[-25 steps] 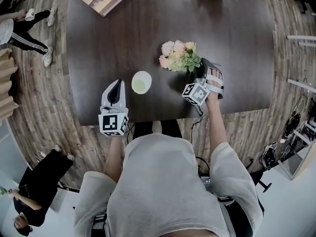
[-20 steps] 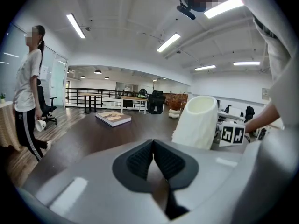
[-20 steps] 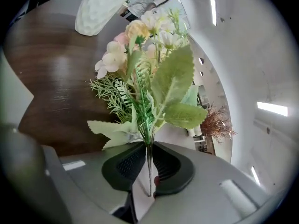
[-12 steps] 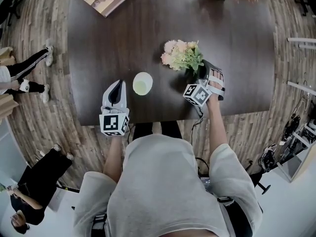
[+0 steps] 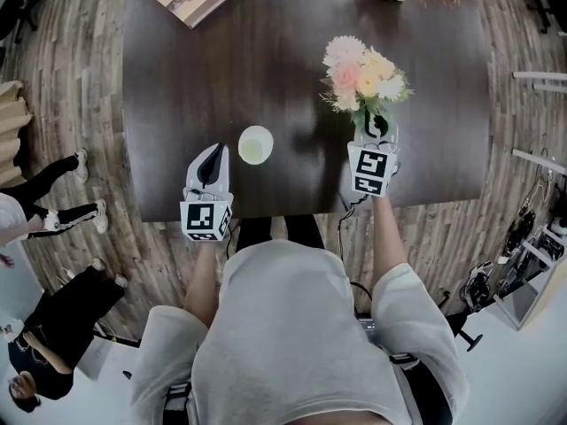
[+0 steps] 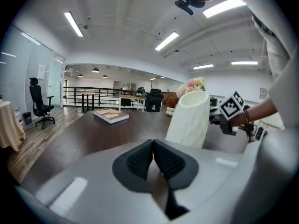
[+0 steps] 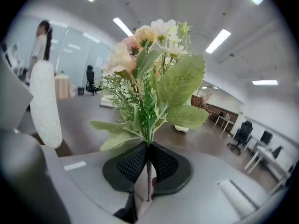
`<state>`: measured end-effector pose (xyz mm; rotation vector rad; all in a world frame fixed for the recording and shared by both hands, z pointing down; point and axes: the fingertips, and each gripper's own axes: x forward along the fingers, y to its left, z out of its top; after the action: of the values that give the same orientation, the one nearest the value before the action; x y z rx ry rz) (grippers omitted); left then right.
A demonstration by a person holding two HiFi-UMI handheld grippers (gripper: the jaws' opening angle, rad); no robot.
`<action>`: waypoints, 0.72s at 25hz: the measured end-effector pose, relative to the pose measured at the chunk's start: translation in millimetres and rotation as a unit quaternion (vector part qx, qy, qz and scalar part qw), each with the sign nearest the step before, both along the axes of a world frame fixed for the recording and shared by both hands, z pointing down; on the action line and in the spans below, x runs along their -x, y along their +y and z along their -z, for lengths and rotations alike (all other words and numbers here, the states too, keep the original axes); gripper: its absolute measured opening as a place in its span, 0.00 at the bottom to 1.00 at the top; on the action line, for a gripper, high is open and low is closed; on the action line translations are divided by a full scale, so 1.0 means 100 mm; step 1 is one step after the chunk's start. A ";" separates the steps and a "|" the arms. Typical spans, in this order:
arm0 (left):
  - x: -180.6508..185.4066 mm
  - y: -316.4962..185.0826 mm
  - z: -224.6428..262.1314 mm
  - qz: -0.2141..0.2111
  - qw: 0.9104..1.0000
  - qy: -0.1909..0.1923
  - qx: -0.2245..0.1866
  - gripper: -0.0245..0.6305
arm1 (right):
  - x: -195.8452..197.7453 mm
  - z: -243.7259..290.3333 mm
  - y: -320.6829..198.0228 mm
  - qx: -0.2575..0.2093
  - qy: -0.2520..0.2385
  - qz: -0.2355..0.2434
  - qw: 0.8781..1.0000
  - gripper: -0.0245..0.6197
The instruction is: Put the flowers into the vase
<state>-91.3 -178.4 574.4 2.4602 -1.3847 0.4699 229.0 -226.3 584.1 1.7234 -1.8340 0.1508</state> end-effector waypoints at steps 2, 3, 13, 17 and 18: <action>-0.03 0.03 0.01 -0.002 1.000 0.003 -0.002 0.05 | 0.08 0.20 -0.04 -0.025 -0.097 0.001 0.995 0.08; -0.04 0.04 0.02 -0.003 1.000 0.004 -0.003 0.05 | 0.13 0.30 -0.06 -0.037 -0.141 0.006 0.989 0.08; -0.02 0.21 0.02 -0.011 1.000 0.006 -0.007 0.06 | 0.59 0.80 -0.01 -0.082 -0.267 0.065 0.958 0.08; -0.02 0.33 0.06 -0.020 1.000 -0.002 -0.015 0.07 | 0.80 0.94 0.08 -0.088 -0.277 0.086 0.953 0.08; -0.03 0.36 0.07 -0.023 1.000 -0.005 -0.019 0.07 | 0.85 0.99 0.11 -0.091 -0.280 0.094 0.951 0.08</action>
<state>-88.7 -142.1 567.5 2.5272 -1.3557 0.4711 144.0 -215.6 485.1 1.7304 -2.4789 0.4429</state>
